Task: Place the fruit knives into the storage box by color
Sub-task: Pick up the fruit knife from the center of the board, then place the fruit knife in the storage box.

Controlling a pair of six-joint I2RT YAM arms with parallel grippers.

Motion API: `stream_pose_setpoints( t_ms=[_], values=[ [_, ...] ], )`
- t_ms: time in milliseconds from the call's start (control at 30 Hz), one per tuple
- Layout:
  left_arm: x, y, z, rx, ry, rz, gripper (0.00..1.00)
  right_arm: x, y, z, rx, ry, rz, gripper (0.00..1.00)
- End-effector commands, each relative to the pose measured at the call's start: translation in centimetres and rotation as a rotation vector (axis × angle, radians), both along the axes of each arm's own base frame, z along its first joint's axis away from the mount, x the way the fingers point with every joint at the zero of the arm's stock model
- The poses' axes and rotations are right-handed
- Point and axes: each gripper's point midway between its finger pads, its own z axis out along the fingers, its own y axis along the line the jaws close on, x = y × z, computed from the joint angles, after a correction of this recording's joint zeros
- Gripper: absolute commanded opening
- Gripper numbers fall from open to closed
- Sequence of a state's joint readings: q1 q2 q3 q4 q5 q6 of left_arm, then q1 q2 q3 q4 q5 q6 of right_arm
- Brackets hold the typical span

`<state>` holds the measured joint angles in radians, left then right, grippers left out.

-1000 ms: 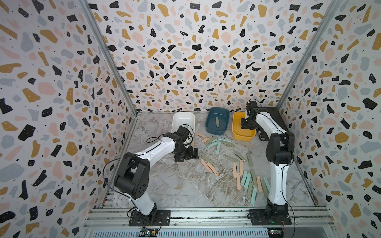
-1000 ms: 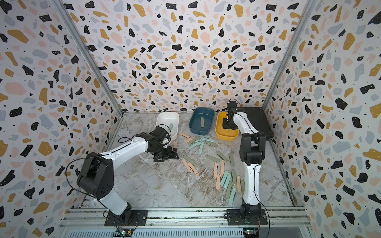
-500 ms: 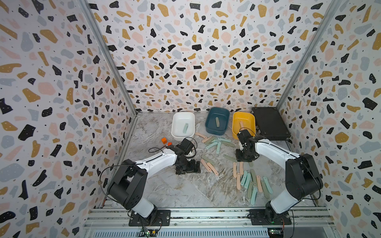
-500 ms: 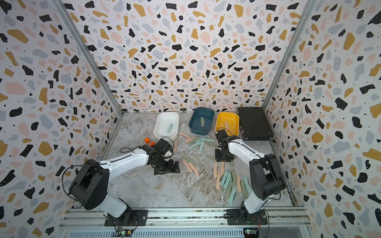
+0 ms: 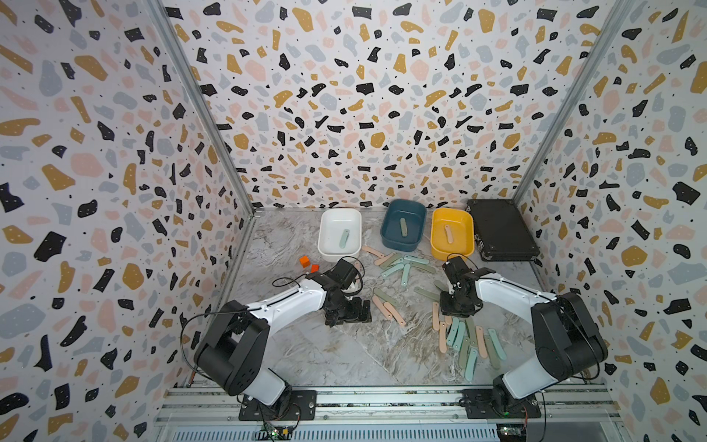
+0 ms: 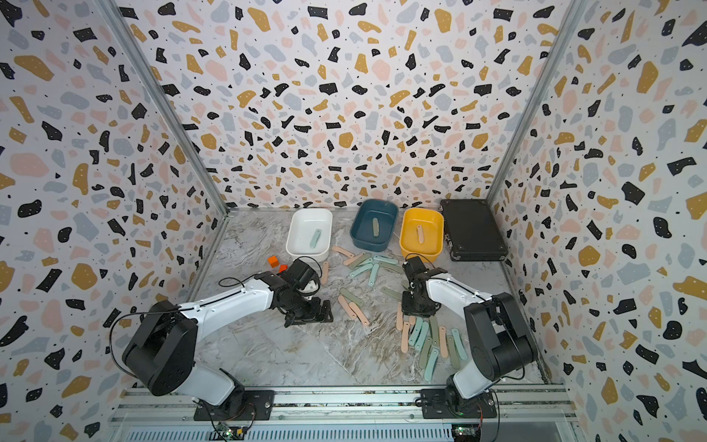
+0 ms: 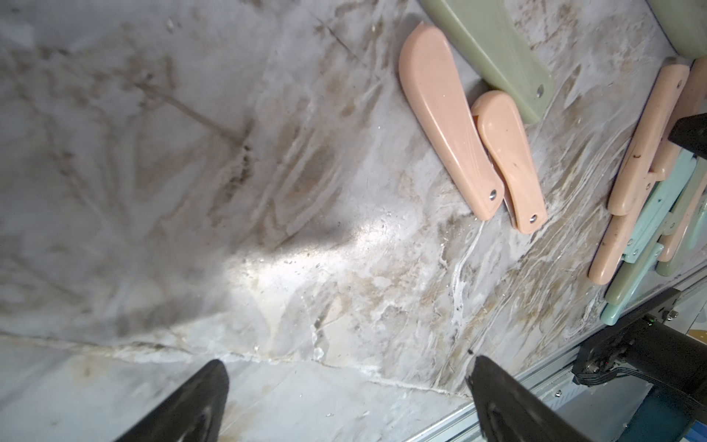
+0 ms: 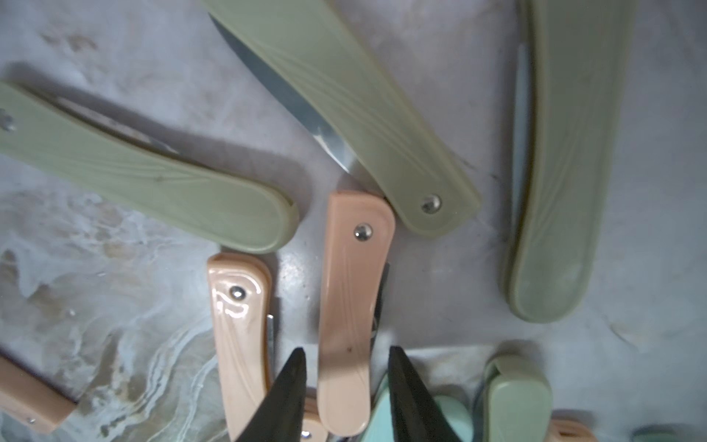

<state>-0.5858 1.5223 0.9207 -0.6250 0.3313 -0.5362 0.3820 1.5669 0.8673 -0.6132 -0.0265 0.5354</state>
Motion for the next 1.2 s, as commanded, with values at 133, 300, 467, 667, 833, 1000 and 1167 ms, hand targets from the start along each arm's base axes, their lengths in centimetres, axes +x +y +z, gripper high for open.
stream_pose_setpoints(
  t_ms=[133,300,467,667,833,1000,1167],
  values=[
    [0.1,-0.1,0.2,0.006,-0.016,-0.010,0.99,-0.6,-0.3,-0.8,-0.009,0.015,-0.022,0.23],
    [0.4,-0.2,0.5,0.006,-0.023,-0.014,0.99,-0.1,-0.3,0.9,-0.013,-0.020,-0.023,0.15],
    [1.2,-0.8,1.4,-0.004,-0.034,-0.015,0.99,1.5,-0.1,5.2,-0.003,-0.108,-0.010,0.14],
    [2.9,-2.1,2.1,-0.009,-0.025,-0.017,0.99,7.6,0.1,10.3,-0.041,-0.227,0.027,0.13],
    [4.0,-2.8,2.2,0.008,-0.009,-0.024,0.99,15.2,-0.3,13.2,-0.047,-0.314,0.046,0.14],
    [4.8,-3.3,2.2,0.012,-0.009,-0.032,0.99,21.6,-1.9,14.2,-0.120,-0.366,0.062,0.14],
    [5.0,-3.6,1.8,0.013,0.009,-0.039,0.99,25.6,-3.7,11.8,-0.122,-0.346,0.059,0.15]
  ],
)
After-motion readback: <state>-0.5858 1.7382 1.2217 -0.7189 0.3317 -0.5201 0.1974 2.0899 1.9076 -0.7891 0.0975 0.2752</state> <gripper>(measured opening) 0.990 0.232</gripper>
